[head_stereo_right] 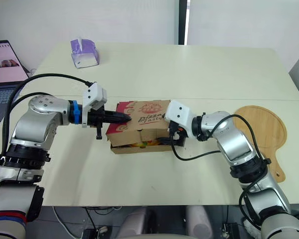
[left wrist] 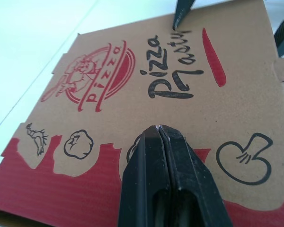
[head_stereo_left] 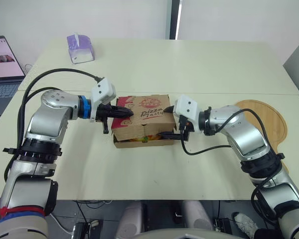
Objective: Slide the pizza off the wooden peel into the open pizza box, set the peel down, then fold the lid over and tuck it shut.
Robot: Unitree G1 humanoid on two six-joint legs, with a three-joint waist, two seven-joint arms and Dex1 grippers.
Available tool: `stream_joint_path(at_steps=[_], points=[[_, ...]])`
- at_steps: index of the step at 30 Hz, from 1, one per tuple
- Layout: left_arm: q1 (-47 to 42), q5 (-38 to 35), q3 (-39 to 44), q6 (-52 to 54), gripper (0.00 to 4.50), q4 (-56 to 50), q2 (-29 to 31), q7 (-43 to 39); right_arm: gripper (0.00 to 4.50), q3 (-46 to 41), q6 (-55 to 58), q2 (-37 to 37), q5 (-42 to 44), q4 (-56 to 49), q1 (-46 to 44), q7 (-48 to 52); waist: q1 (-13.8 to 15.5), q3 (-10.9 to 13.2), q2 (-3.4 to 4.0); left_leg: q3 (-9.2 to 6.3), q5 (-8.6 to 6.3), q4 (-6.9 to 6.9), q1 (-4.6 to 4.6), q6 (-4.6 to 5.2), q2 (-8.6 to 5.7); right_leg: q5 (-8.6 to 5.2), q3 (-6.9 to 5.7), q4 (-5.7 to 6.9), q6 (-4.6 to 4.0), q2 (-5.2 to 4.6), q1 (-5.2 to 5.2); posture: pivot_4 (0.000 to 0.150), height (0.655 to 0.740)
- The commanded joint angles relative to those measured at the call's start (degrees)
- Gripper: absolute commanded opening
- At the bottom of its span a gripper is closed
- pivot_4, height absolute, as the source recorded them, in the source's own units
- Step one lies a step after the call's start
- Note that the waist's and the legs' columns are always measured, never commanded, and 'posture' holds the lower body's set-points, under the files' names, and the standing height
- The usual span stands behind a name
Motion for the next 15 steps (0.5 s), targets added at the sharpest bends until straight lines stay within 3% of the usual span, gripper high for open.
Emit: stream_joint_path(at_steps=[1,7,15], points=[[0.63,1.60,-1.09,-1.88,0.00,0.18,0.10,-0.41,4.47,-1.36,-0.15,-0.54,0.80,-2.35,0.17,-0.81,0.03,0.00,0.00,0.00,0.00,0.00,0.00,0.00,0.00,0.00,0.00,0.00,0.00,0.00,0.00,0.150,0.7400],[0.23,1.53,-1.11,-2.50,0.00,0.95,0.04,-0.54,4.47,-1.48,-1.70,-1.34,1.40,-3.50,1.61,0.15,0.04,0.00,0.00,0.00,-0.01,0.00,-0.01,0.01,0.00,0.00,0.00,-0.02,0.00,0.00,0.01,0.150,0.7400],[-0.94,1.62,-0.93,-3.06,0.00,2.22,0.16,-0.98,4.47,-3.92,3.57,-6.49,10.02,-10.32,-0.01,7.63,0.35,0.00,0.00,-0.02,-0.01,-0.01,-0.03,0.01,-0.01,0.00,-0.04,-0.09,0.00,0.00,0.02,0.150,0.7400]])
